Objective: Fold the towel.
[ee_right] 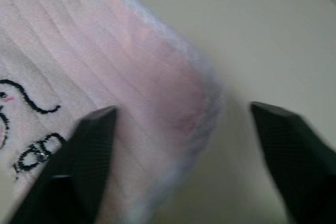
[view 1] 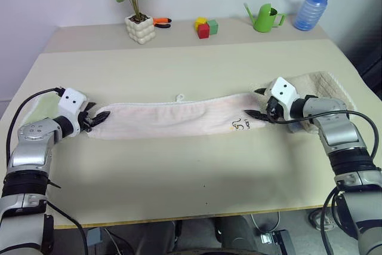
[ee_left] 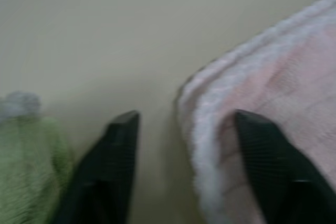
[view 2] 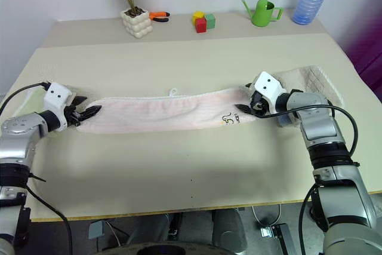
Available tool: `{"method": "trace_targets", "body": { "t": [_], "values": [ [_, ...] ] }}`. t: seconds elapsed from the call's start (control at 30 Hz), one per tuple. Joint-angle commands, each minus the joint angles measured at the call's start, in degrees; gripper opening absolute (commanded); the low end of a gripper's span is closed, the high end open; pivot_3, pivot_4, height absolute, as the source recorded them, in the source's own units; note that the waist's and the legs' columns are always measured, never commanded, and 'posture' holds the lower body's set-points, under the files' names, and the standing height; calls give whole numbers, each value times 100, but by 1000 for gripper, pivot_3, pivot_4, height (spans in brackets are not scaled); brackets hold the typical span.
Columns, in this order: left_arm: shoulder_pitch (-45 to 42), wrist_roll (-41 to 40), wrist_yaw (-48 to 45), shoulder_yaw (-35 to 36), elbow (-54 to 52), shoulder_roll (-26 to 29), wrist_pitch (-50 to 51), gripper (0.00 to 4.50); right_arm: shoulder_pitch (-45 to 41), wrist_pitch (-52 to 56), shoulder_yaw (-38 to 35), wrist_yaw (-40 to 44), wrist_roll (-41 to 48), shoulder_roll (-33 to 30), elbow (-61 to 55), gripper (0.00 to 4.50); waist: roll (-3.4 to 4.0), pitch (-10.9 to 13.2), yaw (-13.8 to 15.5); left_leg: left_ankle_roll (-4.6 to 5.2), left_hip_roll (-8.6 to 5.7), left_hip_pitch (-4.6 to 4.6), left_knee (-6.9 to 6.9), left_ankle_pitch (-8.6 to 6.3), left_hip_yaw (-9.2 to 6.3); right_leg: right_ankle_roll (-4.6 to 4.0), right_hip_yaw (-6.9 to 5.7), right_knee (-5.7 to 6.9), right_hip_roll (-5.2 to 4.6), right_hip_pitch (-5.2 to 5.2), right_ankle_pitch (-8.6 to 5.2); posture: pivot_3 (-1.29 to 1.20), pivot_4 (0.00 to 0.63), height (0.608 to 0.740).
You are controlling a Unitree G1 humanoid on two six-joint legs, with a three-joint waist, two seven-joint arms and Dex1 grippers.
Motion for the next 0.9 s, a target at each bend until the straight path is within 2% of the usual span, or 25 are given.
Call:
{"method": "trace_targets", "body": {
  "t": [0.03, 0.2, 0.27, 0.33, 0.47, 0.57, 0.67, 0.9],
  "values": [
    [87, -272, 131, 432, -415, 14, 90, 3898, -39, -55, -296, -142, 9, -219, -383, 4451, 0, 0, 0, 0, 0, -1, 0, 0, 0, 0, 0, 0, 0, -1, 0, 0, 150, 732],
    [560, -990, 396, 1154, -1453, -166, 721, 3898, 382, 459, -804, -357, 295, -480, -1324, 4451, 0, 0, 15, 0, 0, -7, 1, 0, -1, 0, 1, 0, -2, -5, 0, 0, 150, 732],
    [591, -1497, 632, 1561, -1896, -378, 1121, 3929, 651, 1120, -1125, -414, 696, -446, -1905, 4475, -1, 0, 28, 0, 0, -8, 4, 0, -2, 0, 2, 0, -2, -4, 0, 0, 150, 732],
    [659, -1762, 759, 1683, -2363, -513, 1422, 3929, 1049, 1888, -1446, -390, 1289, -365, -2610, 4475, -3, -2, 39, 0, 0, -8, 8, 0, -6, 0, 1, 3, -2, -1, 0, 0, 150, 732],
    [823, -1801, 701, 986, -3529, -718, 1737, 3929, 1632, 3473, -2171, -972, 2562, 148, -3760, 4475, -4, -3, 46, 1, 0, -7, 9, -1, -8, 1, 3, 0, -3, 6, 0, 0, 150, 732],
    [820, -1575, 540, 98, -4188, -879, 1759, 3929, 2073, 4252, -2478, -1405, 3161, 489, -4316, 4475, -1, -5, 104, 10, -2, -6, 10, -6, -8, 3, 4, 1, -4, 8, 4, 0, 150, 732],
    [775, -1136, 105, -1148, -4663, -990, 1487, 3929, 2530, 5165, -2828, -2231, 3713, 1044, -4704, 4475, -3, -8, 150, 10, -1, -6, 10, -6, -5, 2, 5, 0, -3, 8, 4, 0, 150, 732],
    [682, -1297, -91, -1586, -4789, -1393, 1535, 3929, 2647, 6540, -3647, -3839, 4713, 2123, -4957, 4475, 9, -12, 136, 25, 5, -3, 6, -14, -5, -7, 9, 4, 7, 1, 9, 0, 150, 732]
  ]
}}
